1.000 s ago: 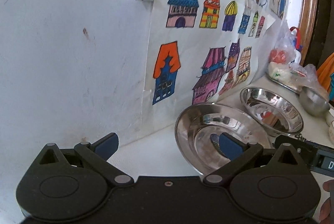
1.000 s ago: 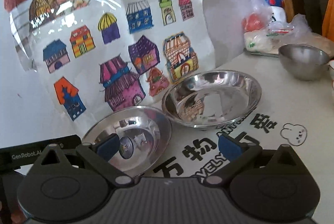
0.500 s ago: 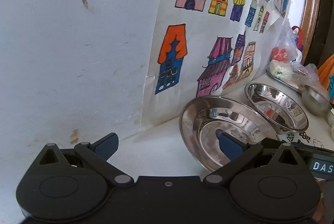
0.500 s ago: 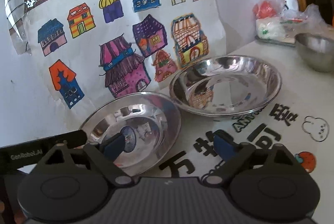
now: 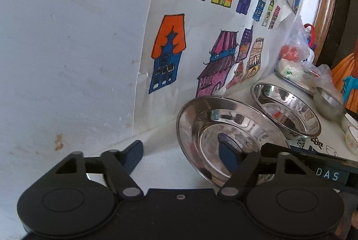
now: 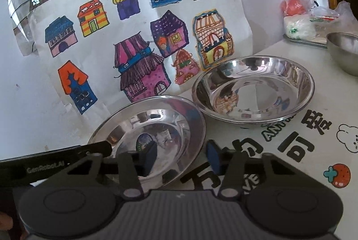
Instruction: Organize plates and bowls
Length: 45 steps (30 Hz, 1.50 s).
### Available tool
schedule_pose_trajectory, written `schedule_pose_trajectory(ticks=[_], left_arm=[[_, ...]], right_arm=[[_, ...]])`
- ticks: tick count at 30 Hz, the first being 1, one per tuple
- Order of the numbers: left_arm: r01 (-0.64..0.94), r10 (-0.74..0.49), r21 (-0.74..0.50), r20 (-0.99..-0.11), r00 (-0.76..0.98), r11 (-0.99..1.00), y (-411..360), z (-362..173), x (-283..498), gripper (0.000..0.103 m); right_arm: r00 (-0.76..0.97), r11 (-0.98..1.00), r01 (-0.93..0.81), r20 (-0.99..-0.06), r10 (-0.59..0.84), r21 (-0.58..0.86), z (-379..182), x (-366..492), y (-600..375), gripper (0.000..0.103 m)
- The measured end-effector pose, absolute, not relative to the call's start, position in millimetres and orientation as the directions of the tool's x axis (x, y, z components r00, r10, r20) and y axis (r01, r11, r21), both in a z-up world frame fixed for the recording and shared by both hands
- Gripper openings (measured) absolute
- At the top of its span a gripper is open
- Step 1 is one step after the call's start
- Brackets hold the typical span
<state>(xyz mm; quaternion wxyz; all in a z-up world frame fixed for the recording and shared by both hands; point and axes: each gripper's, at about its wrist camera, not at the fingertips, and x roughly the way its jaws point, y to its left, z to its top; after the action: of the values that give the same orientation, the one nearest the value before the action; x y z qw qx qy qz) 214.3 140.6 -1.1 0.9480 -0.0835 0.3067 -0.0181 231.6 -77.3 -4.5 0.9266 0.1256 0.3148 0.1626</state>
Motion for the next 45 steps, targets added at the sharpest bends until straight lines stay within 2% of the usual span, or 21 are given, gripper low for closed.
schedule_pose_trajectory(ticks=[2,4,7,19,29,38,45], left_arm=[[-0.024,-0.085,-0.177,-0.581,0.81,0.984,141,-2,215,0.049],[-0.033,-0.081,-0.182,-0.583,0.808,0.983,141,-3,214,0.037],[-0.044,-0.094,-0.221,-0.579,0.81,0.974,142,-3,213,0.021],[-0.045,-0.084,-0.207,-0.572,0.816,0.977,126,6,185,0.02],[0.038,-0.121,-0.17,-0.508,0.853,0.985,78,31,173,0.021],[0.135,-0.192,-0.158,-0.444,0.875,0.978,24,47,207,0.021],[0.147,-0.213,-0.175,-0.458,0.863,0.973,1,42,256,0.021]], right_arm=[[0.749,0.917,-0.216,-0.545,0.376,0.336,-4,231,-78,0.034],[0.743,0.911,-0.215,-0.547,0.387,0.352,-5,231,-80,0.025],[0.743,0.91,-0.222,-0.544,0.39,0.35,-4,229,-79,0.024],[0.783,0.914,-0.205,-0.502,0.368,0.351,9,189,-95,0.024],[0.854,0.92,-0.142,-0.424,0.3,0.365,25,165,-143,0.024],[0.907,0.941,-0.055,-0.377,0.187,0.334,40,188,-188,0.024],[0.905,0.953,-0.035,-0.396,0.158,0.3,29,229,-201,0.024]])
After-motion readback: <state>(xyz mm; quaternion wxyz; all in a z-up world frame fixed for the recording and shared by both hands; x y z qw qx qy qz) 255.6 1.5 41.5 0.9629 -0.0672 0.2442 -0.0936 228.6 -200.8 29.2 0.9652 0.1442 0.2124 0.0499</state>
